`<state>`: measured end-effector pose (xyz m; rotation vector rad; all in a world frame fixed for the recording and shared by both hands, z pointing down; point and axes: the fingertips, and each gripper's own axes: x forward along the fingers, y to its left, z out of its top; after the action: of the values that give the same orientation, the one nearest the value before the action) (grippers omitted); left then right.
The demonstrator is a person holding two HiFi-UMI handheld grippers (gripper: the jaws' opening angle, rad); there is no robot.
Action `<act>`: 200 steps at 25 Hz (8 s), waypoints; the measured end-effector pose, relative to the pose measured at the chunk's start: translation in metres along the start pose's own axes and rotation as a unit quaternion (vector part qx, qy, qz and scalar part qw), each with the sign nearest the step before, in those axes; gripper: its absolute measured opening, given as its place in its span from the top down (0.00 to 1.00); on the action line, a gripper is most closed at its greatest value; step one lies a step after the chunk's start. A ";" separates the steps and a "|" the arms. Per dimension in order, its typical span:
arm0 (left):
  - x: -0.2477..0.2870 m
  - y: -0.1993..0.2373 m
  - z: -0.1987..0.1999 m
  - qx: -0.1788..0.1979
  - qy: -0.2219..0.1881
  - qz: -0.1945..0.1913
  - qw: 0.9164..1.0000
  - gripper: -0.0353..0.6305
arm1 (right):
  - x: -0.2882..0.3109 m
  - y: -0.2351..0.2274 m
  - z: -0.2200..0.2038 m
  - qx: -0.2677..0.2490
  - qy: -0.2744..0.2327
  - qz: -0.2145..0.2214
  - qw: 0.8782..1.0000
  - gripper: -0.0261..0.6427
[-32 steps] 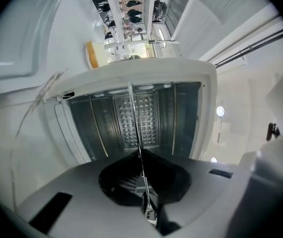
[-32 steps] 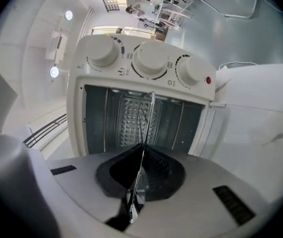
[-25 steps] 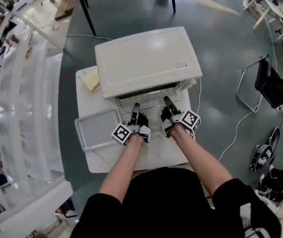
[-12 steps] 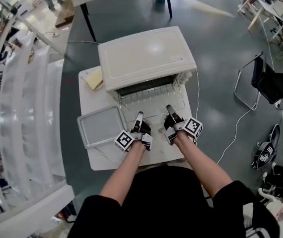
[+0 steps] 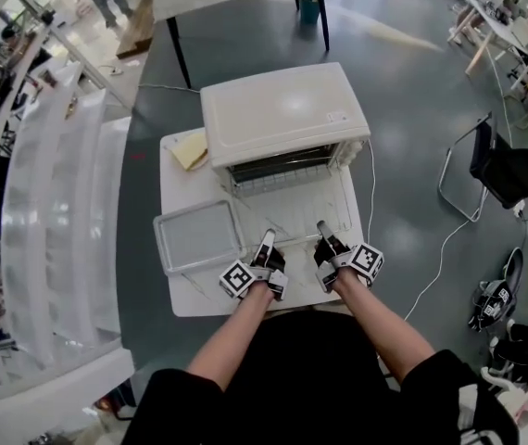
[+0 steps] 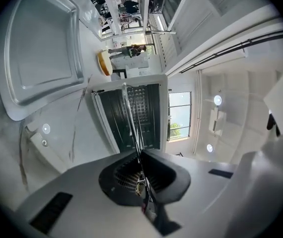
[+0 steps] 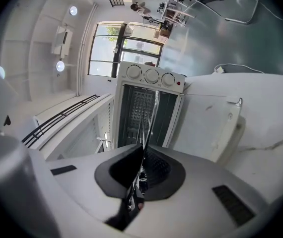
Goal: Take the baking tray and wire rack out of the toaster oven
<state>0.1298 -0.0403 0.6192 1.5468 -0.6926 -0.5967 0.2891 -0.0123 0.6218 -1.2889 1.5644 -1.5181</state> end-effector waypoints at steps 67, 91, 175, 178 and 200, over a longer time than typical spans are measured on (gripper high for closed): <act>-0.236 0.150 0.215 -0.049 -0.038 0.131 0.989 0.92 | 0.147 -0.027 -0.311 0.031 0.138 -0.094 0.986 0.92; -0.269 0.164 0.184 -0.123 0.015 0.169 0.978 0.87 | 0.151 -0.060 -0.310 0.091 0.089 -0.176 0.976 0.93; -0.287 -0.054 0.111 0.300 -0.011 0.100 0.949 0.89 | -0.048 0.108 -0.152 -0.337 0.137 -0.095 0.927 0.89; -0.272 -0.104 0.071 0.394 -0.019 0.102 0.913 0.91 | -0.099 0.127 -0.105 -0.427 0.104 -0.094 0.893 0.92; -0.330 -0.188 -0.126 0.578 -0.091 0.166 0.794 0.92 | -0.321 0.151 -0.035 -0.583 0.041 0.006 0.812 0.93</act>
<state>0.0108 0.2944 0.4349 2.3981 -1.6303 0.0293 0.3349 0.2763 0.4174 -1.7708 2.7024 -0.4554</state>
